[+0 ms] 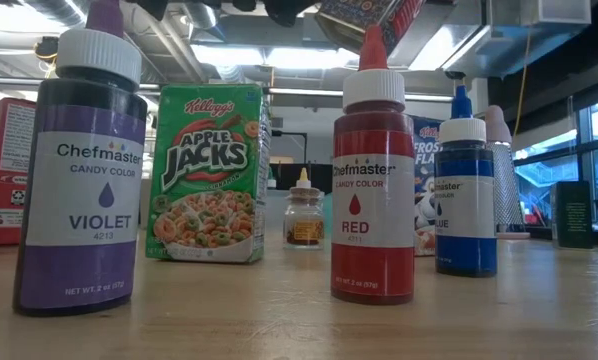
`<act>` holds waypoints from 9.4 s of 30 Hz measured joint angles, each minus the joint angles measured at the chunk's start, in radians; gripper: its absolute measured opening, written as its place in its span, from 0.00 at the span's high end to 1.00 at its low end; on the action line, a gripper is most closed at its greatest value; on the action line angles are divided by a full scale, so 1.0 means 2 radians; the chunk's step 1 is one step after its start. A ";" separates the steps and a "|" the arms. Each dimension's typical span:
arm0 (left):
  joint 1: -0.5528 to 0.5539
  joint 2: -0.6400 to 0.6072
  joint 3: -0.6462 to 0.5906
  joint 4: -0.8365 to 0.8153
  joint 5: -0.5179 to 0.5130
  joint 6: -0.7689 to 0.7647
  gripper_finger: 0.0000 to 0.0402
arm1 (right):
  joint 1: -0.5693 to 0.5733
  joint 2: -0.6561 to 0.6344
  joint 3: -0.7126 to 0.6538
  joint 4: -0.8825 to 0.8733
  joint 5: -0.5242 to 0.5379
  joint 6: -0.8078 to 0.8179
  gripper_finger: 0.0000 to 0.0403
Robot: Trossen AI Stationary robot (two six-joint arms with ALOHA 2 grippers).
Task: Pick & Place Kitchen Items
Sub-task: Put the red seasoning can into the gray bin
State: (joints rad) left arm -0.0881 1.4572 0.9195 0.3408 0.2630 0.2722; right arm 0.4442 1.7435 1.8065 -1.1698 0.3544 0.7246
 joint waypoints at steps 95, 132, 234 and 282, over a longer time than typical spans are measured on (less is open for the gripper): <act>0.026 0.039 0.000 0.033 0.030 -0.087 0.43 | -0.045 0.015 0.000 0.053 -0.026 -0.088 0.39; 0.056 -0.105 0.000 -0.089 0.027 -0.090 0.55 | 0.052 -0.005 0.039 -0.017 0.228 0.035 0.28; 0.019 -0.194 0.000 0.028 0.013 -0.105 0.55 | 0.011 0.004 0.006 0.347 0.278 -0.274 0.01; 0.005 -0.179 0.000 0.043 -0.005 -0.075 0.55 | -0.019 0.026 0.006 0.385 0.214 -0.331 0.26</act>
State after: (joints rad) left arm -0.0780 1.1000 0.9188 0.4259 0.2535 0.1215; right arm 0.4068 1.7950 1.8180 -0.3998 0.7819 0.0632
